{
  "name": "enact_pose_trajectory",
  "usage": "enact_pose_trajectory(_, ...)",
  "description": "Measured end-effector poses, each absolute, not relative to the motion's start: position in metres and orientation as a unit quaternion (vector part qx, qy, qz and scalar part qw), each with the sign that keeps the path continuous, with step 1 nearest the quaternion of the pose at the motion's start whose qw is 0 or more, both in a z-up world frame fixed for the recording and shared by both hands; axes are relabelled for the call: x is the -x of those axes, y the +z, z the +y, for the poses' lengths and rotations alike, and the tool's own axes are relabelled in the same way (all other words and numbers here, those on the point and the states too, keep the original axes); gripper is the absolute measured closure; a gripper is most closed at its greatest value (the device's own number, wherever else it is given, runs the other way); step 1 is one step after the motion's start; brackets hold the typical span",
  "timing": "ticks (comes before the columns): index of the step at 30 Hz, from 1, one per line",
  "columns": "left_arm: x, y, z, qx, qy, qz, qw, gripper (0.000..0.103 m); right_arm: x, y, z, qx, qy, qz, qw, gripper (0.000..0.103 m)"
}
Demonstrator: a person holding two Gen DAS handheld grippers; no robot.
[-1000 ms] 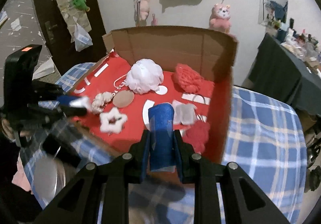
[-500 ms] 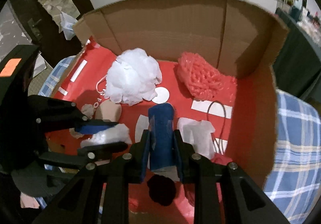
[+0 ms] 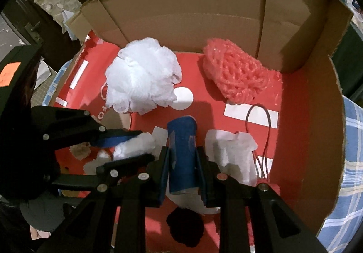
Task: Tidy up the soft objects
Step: 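Lower the cloth roll and blue sponge into the box and open both tools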
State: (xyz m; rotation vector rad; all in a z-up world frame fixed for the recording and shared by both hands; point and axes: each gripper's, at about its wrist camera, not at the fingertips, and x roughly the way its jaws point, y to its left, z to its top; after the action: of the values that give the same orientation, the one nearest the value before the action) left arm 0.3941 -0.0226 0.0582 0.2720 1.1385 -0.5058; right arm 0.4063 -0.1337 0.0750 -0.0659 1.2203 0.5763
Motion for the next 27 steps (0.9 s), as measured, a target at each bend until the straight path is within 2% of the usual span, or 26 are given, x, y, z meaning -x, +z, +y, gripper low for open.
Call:
enact_pose_trajectory(18, -0.388, 0.053, -0.034, -0.146, -0.237, 0.521, 0.807, 0.08, -0.415, 0.061, -0.12, 0.04, 0.26, 0.58, 0.771, 0.076)
enact_pose_trajectory(22, -0.387, 0.054, -0.037, -0.148, -0.237, 0.521, 0.807, 0.08, -0.414, 0.061, -0.118, 0.042, 0.26, 0.58, 0.771, 0.064)
enact_pose_trajectory(27, -0.386, 0.054, -0.037, -0.139, -0.237, 0.526, 0.805, 0.078, -0.41, 0.065, -0.12, 0.043, 0.258, 0.576, 0.775, 0.062)
